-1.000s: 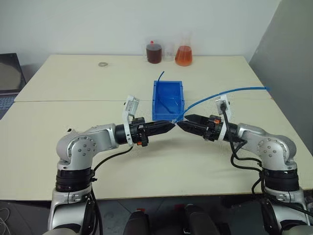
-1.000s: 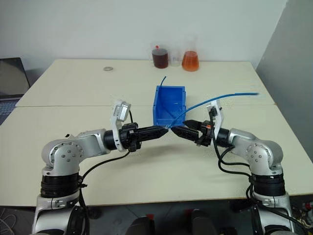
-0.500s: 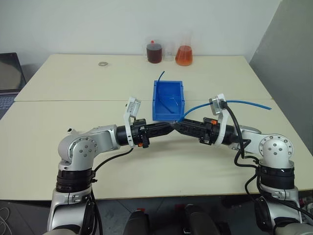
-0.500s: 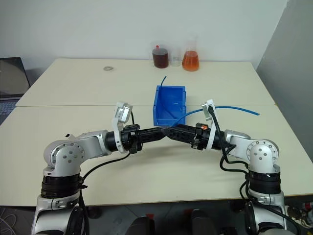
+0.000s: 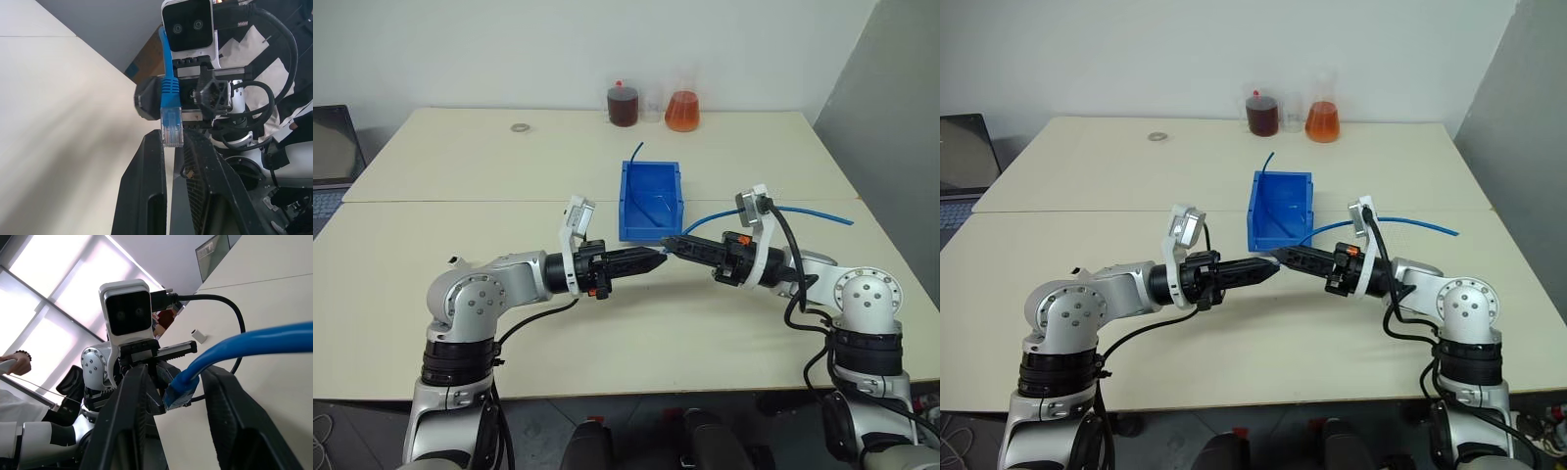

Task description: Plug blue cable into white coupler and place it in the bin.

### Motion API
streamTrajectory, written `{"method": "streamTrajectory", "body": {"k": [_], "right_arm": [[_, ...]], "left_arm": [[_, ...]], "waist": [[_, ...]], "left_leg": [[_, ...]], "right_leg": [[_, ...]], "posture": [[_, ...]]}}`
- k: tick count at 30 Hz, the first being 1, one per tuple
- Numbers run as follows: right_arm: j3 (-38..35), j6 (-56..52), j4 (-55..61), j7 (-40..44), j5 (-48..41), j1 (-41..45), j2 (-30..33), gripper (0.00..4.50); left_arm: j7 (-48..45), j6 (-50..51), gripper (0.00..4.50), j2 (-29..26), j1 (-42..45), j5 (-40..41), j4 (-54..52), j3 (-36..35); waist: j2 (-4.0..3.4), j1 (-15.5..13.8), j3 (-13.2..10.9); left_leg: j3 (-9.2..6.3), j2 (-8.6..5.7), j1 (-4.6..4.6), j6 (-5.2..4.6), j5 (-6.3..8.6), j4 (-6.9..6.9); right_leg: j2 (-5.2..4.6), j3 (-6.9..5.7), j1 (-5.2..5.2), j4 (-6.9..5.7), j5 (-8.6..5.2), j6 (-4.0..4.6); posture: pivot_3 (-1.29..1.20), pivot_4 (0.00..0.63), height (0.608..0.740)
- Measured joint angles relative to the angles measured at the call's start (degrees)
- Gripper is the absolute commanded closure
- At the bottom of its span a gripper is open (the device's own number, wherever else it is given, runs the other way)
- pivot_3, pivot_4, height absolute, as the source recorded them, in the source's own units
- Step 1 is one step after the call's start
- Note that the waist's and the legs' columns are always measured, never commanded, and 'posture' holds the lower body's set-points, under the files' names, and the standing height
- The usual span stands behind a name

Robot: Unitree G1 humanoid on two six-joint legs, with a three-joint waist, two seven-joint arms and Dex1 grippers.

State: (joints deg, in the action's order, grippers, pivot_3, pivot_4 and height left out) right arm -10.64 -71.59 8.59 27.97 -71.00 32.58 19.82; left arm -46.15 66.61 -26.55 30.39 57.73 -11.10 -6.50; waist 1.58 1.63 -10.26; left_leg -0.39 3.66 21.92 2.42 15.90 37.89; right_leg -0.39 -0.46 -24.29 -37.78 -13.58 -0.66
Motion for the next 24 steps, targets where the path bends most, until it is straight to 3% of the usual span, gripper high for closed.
{"method": "streamTrajectory", "body": {"k": [2, 6, 8, 21, 24], "right_arm": [[0.0, 0.0, -0.1, 0.2, -0.1, -0.1, 0.2, 4.19], [0.0, 0.1, -0.1, 0.7, -0.2, -0.1, 0.3, 4.31], [0.0, 0.1, -0.1, 0.8, -0.1, -0.1, 0.3, 4.31], [2.5, 5.1, -2.8, 1.6, 5.7, 2.6, 0.3, 4.31], [3.0, 6.9, -4.5, 2.7, 7.9, 3.4, 0.4, 4.31]], "left_arm": [[-0.2, 0.0, 4.27, 0.0, 0.0, 0.2, 0.0, 0.0], [-0.2, 0.0, 4.27, 0.0, -0.1, 0.5, -0.1, 0.1], [-0.3, -0.1, 3.57, 0.0, -0.1, 0.5, -0.1, 0.1], [0.4, -2.5, 1.01, -3.0, -4.9, 1.1, -4.6, -0.7], [1.9, -8.7, 0.35, -7.2, -11.6, -6.6, -9.5, 1.0]], "waist": [[0.00, 0.0, 0.0], [0.00, 0.0, 0.0], [0.00, 0.0, 0.0], [-0.02, 0.2, 0.0], [-0.03, 0.2, 0.0]], "left_leg": [[0.00, 0.00, 0.00, 0.00, 0.00, 0.00], [0.00, 0.00, 0.00, 0.00, 0.00, 0.00], [0.00, 0.00, 0.00, 0.00, 0.00, 0.00], [0.02, 0.02, 0.01, 0.00, 0.00, -0.05], [0.03, 0.02, -0.01, 0.00, 0.00, -0.09]], "right_leg": [[0.00, 0.00, 0.00, 0.00, 0.00, 0.00], [0.00, 0.00, 0.00, 0.01, 0.00, 0.00], [0.00, 0.00, 0.00, 0.01, 0.00, 0.00], [0.01, 0.03, -0.05, 0.03, 0.00, 0.00], [0.02, 0.05, -0.06, 0.04, -0.03, 0.05]], "posture": [[0.00, 0.150, 0.740], [0.00, 0.150, 0.740], [0.00, 0.150, 0.740], [0.00, 0.150, 0.740], [0.00, 0.150, 0.740]]}}
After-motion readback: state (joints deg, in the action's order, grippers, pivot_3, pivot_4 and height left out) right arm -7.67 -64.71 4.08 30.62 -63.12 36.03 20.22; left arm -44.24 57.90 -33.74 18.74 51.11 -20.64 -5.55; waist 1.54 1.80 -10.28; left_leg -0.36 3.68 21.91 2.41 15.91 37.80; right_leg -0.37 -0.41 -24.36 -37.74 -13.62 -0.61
